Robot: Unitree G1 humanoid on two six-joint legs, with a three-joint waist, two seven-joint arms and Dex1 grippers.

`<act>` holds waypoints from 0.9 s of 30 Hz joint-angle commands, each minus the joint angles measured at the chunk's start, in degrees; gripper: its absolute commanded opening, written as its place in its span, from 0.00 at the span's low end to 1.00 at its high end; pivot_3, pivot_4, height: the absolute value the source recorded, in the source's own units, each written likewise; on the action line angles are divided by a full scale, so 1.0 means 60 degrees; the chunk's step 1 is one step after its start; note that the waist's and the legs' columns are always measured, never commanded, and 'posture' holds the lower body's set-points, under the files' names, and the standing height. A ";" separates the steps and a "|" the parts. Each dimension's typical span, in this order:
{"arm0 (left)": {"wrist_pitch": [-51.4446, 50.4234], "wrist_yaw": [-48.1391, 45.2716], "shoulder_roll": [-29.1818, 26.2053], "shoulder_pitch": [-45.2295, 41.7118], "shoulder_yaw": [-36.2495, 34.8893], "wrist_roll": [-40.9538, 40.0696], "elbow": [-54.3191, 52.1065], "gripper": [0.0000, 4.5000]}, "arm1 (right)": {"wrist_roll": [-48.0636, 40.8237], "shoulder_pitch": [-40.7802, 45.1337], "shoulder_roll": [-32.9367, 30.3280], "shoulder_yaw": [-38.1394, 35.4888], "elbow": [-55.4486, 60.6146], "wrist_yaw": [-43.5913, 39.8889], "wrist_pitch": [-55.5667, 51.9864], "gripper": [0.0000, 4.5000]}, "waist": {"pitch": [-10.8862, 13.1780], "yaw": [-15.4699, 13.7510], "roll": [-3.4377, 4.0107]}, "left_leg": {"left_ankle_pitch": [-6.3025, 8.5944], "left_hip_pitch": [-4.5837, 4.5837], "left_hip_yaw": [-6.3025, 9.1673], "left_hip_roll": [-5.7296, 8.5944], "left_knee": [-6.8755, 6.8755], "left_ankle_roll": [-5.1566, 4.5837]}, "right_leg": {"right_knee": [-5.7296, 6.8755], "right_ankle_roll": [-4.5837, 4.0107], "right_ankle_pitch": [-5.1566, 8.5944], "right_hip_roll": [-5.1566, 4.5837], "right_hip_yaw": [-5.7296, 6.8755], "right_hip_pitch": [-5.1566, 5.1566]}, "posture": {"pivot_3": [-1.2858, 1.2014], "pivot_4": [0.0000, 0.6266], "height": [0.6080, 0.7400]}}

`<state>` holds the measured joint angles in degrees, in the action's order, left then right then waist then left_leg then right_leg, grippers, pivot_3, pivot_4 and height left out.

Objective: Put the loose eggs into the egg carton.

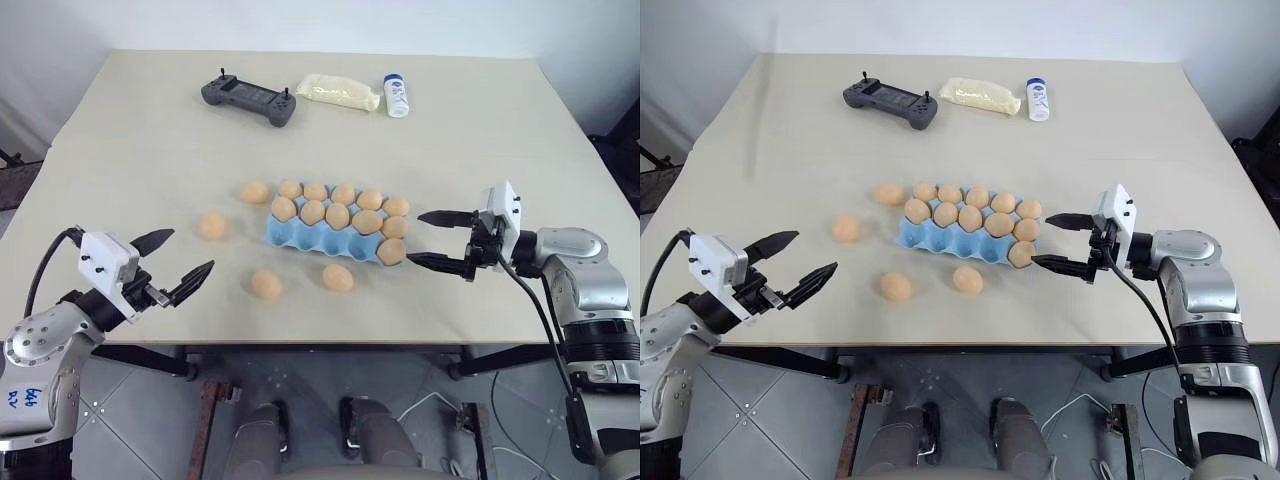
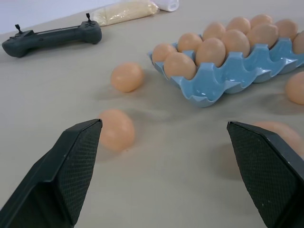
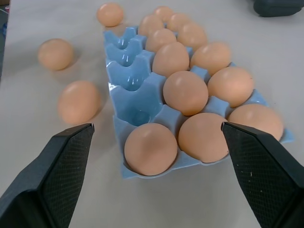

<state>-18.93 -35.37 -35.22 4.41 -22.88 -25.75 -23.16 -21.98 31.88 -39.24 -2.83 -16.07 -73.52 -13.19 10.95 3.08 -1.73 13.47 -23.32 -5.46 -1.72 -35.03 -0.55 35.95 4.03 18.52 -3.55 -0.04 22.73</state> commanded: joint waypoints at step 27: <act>-0.3576 0.3667 0.1338 -0.0332 0.4131 0.1915 -0.3177 1.00 | -0.0059 0.0329 -0.0143 0.0468 -0.0405 -0.1800 0.0432 1.00 | -0.0007 -0.0187 0.0014 | -0.0003 0.0024 -0.0004 0.0000 -0.0016 -0.0006 | 0.0004 -0.0003 0.0000 0.0006 0.0001 -0.0033 | 0.52 0.24 1.00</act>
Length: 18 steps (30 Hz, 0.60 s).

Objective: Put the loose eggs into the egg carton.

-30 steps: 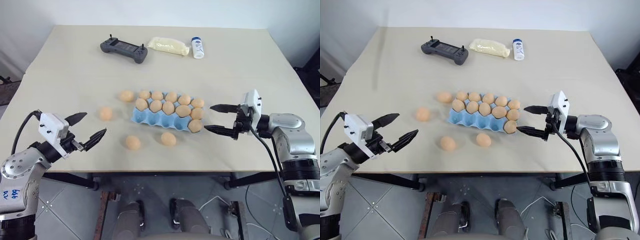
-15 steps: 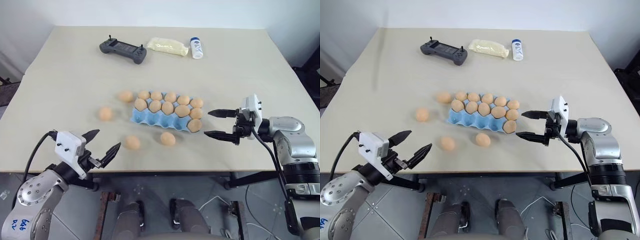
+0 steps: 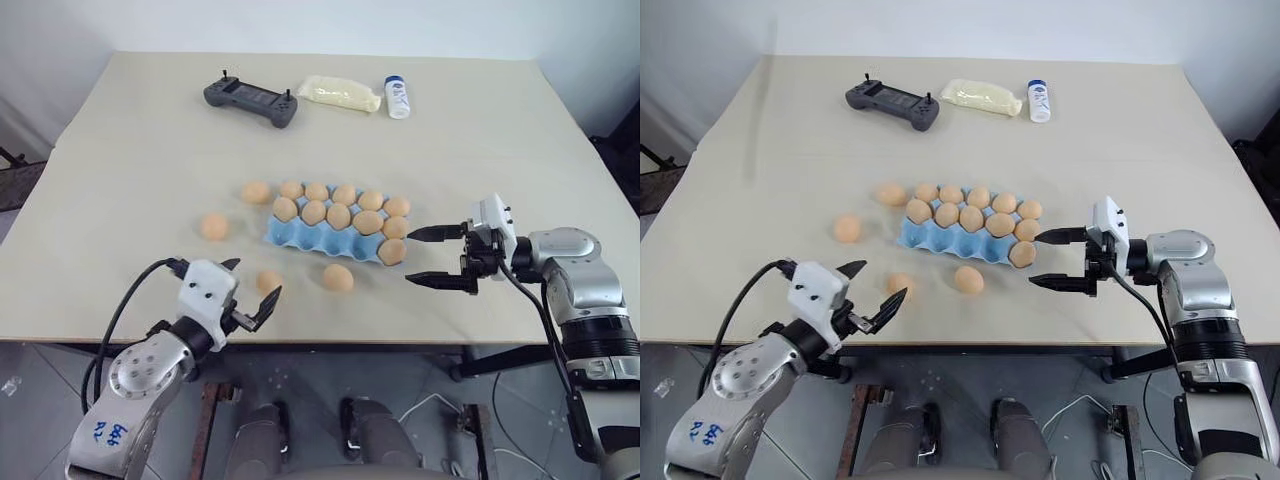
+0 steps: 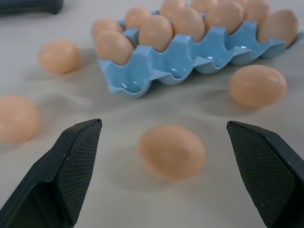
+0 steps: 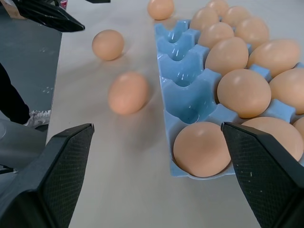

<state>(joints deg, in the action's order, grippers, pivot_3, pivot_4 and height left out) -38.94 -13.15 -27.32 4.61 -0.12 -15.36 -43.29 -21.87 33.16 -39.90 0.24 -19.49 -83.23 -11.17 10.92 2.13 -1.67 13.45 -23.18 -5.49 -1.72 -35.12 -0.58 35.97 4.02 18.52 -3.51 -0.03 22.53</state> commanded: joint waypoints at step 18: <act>-0.2001 0.0308 0.0788 -0.1748 0.0949 0.0561 0.1642 0.91 | -0.0254 -0.0390 -0.0393 -0.0424 0.0883 0.0074 -0.0274 1.00 | -0.0004 -0.0089 0.0007 | -0.0003 0.0000 0.0002 0.0001 -0.0011 -0.0002 | 0.0012 0.0005 -0.0002 0.0002 0.0004 -0.0002 | 0.52 0.24 1.00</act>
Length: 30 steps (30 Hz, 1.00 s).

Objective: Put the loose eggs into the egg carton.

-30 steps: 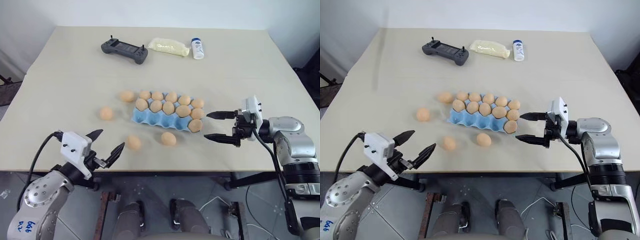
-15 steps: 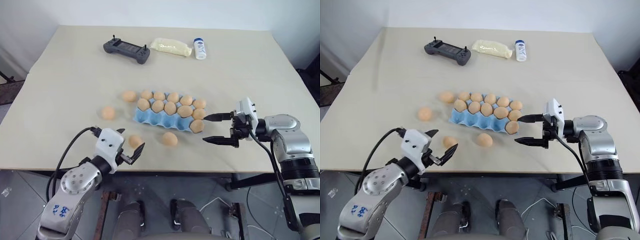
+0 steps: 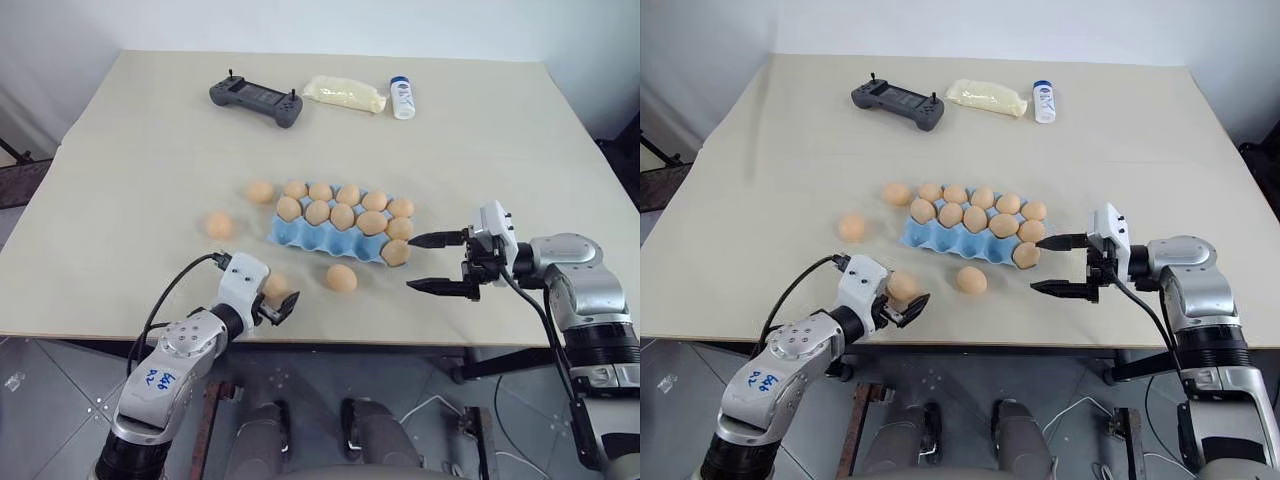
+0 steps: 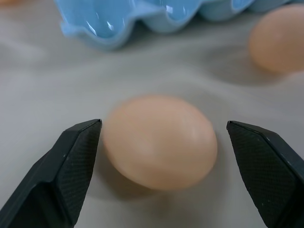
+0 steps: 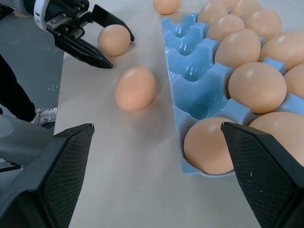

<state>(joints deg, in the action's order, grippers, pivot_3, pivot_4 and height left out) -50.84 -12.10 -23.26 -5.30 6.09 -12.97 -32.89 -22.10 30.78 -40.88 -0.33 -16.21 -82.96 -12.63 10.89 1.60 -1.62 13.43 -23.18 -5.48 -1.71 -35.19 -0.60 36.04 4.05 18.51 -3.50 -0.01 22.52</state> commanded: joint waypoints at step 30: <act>0.4096 -0.1330 0.2249 -0.3787 0.0413 0.0044 0.3279 0.48 | -0.0349 -0.0024 0.0044 -0.0581 0.0260 0.0671 0.0241 1.00 | 0.0000 -0.0055 0.0000 | -0.0028 -0.0008 -0.0007 0.0004 -0.0064 -0.0054 | 0.0025 0.0019 -0.0010 0.0011 0.0001 -0.0011 | 0.52 0.24 1.00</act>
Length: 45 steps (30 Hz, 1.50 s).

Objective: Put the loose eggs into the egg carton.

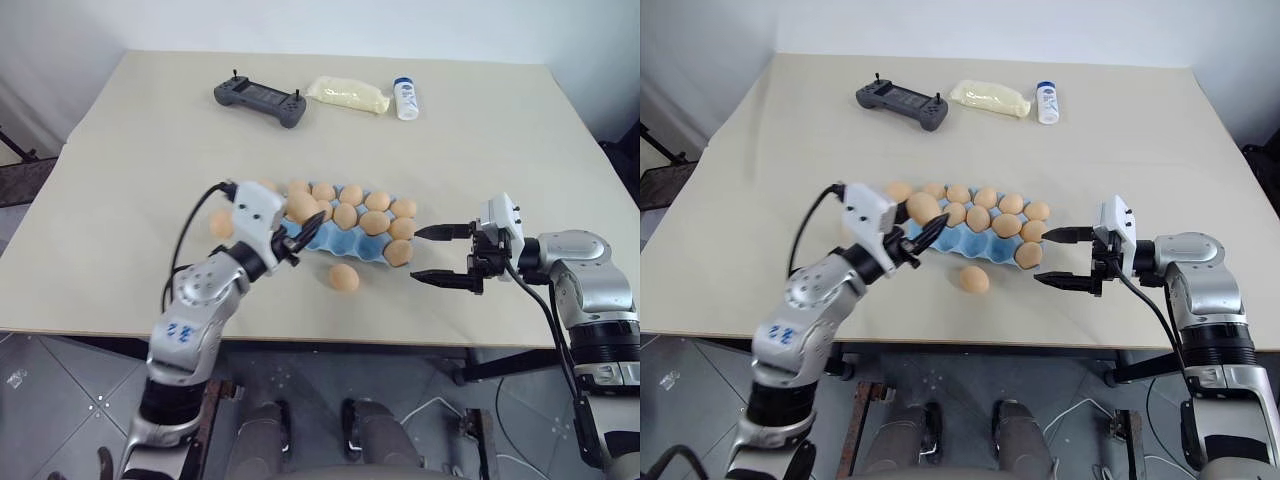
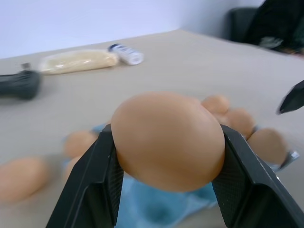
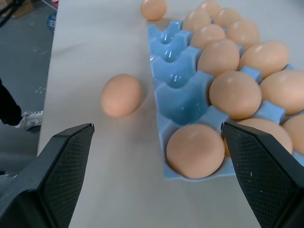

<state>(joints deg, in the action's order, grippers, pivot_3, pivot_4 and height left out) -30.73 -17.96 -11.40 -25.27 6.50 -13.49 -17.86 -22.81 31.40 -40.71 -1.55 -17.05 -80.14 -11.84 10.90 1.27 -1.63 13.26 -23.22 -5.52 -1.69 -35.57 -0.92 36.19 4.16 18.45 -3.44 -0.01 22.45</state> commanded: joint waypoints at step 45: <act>0.1711 -0.1870 0.0638 -0.1652 0.0128 0.0590 0.2791 1.00 | -0.0752 -0.1399 -0.0027 -0.1120 0.1617 0.0969 0.0094 1.00 | 0.0000 0.0050 0.0000 | 0.0033 -0.0005 -0.0002 -0.0006 -0.0062 0.0022 | 0.0064 0.0010 -0.0005 0.0000 -0.0012 0.0007 | 0.52 0.24 1.00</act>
<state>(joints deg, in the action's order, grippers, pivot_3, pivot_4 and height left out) -18.38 -29.02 -6.70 -36.79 8.60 -8.15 5.47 -25.63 22.10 -40.38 -6.89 -7.49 -73.17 -12.46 10.90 1.57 -1.63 13.46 -23.25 -5.52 -1.73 -35.95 -0.80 36.57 4.22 18.42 -3.43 -0.07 22.49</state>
